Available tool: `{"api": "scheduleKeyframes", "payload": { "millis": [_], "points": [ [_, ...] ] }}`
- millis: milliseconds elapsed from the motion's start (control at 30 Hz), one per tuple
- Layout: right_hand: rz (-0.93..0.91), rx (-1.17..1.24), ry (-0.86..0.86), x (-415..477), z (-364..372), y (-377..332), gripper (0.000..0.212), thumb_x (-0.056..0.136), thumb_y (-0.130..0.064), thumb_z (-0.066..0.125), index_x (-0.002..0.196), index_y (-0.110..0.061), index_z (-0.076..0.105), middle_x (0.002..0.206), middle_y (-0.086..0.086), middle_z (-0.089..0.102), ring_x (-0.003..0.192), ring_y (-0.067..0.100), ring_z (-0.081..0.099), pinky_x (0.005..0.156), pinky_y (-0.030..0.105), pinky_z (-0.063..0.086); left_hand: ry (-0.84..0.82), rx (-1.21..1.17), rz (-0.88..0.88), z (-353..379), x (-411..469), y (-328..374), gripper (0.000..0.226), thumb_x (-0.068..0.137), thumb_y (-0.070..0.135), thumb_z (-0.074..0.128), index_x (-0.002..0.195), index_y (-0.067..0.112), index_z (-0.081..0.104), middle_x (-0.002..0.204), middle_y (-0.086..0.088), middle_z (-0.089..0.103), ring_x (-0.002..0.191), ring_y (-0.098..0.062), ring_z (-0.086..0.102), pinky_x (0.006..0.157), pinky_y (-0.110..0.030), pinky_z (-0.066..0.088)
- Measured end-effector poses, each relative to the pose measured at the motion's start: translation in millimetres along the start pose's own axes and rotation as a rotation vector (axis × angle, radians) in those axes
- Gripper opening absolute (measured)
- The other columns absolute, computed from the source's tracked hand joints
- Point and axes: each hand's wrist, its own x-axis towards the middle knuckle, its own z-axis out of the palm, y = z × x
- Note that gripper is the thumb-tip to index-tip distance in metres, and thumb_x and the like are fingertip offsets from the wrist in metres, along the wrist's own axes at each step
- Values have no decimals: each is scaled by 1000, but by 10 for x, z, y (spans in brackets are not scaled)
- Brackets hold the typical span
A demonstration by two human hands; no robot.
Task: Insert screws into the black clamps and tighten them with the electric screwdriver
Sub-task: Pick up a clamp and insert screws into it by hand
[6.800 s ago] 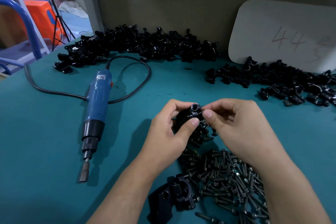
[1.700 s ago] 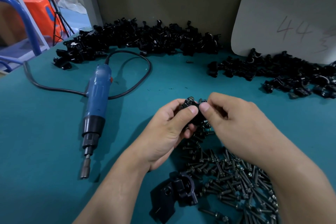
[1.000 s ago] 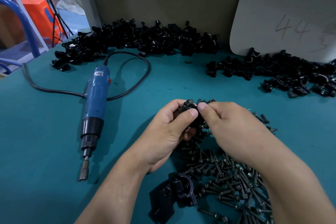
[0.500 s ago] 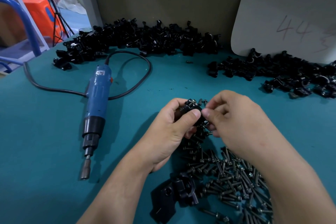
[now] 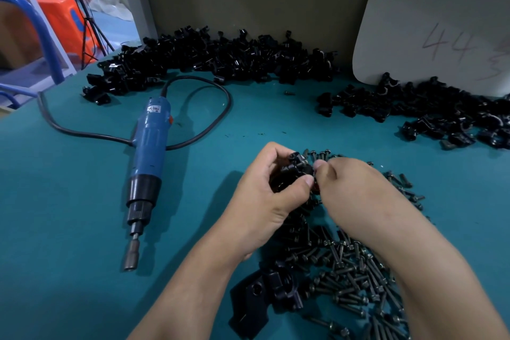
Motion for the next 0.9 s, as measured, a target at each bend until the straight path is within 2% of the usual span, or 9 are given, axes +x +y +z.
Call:
{"api": "scheduleKeyframes", "payload": {
  "millis": [67, 167, 267, 400, 533, 667, 700, 800, 900],
  "points": [
    [-13, 13, 7, -5, 24, -26, 34, 110, -38, 35, 99, -14, 56, 73, 3, 48, 61, 18, 42, 49, 30, 26, 31, -12, -10, 7, 7, -13, 21, 83, 30, 74, 96, 25, 58, 86, 12, 63, 80, -5, 55, 77, -21, 47],
    [-57, 0, 69, -31, 60, -14, 28, 108, -37, 40, 89, -19, 49, 78, 1, 52, 64, 15, 46, 51, 29, 26, 71, -32, -38, 20, 12, -11, 19, 85, 27, 70, 99, 22, 58, 88, 8, 64, 81, -7, 56, 79, -27, 48],
    [-123, -1, 154, -33, 79, 4, 9, 104, -23, 51, 96, -23, 52, 82, -7, 52, 71, 6, 46, 52, 25, 28, 85, -55, -71, 19, 15, 6, 22, 84, 29, 69, 101, 19, 58, 88, 6, 65, 78, -9, 56, 76, -30, 48],
    [-207, 7, 196, -28, 65, 42, 20, 99, -14, 59, 91, -32, 56, 83, -14, 57, 76, 1, 52, 58, 19, 39, 91, -129, -107, 14, 17, 33, 20, 85, 28, 67, 98, 17, 58, 79, 9, 64, 68, -4, 55, 64, -20, 47],
    [-260, 79, 219, -48, -27, 50, 26, 97, -10, 62, 88, -34, 64, 85, -10, 68, 81, 8, 66, 73, 31, 55, 105, -186, -162, 10, 20, 76, 13, 94, 21, 68, 94, 15, 56, 74, 5, 59, 60, -7, 49, 55, -17, 42],
    [-270, 189, 250, -29, -108, 108, 22, 97, -14, 66, 88, -34, 69, 81, -10, 73, 79, 5, 70, 78, 35, 59, 82, -244, -233, -19, 11, 133, 11, 104, 13, 56, 94, 13, 56, 75, 5, 58, 60, -8, 51, 51, -16, 40],
    [-278, 208, 245, -19, -111, 121, 21, 97, -14, 66, 88, -33, 69, 78, -10, 73, 76, 4, 70, 78, 33, 59, 80, -268, -248, -27, 11, 146, 12, 105, 14, 54, 93, 13, 56, 73, 6, 58, 59, -7, 51, 51, -16, 40],
    [-316, 285, 231, -6, -86, 136, 23, 97, -11, 66, 87, -32, 71, 74, -10, 74, 69, 0, 70, 66, 12, 53, 75, -324, -285, -43, 14, 172, 14, 105, 17, 52, 92, 14, 57, 72, 8, 59, 58, -5, 52, 51, -15, 40],
    [-352, 323, 245, -10, -71, 136, 24, 97, -11, 67, 87, -32, 72, 76, -12, 74, 71, 0, 71, 70, 16, 56, 71, -354, -300, -57, 15, 175, 11, 105, 18, 53, 95, 14, 59, 74, 7, 61, 59, -5, 52, 52, -15, 41]
  ]
}}
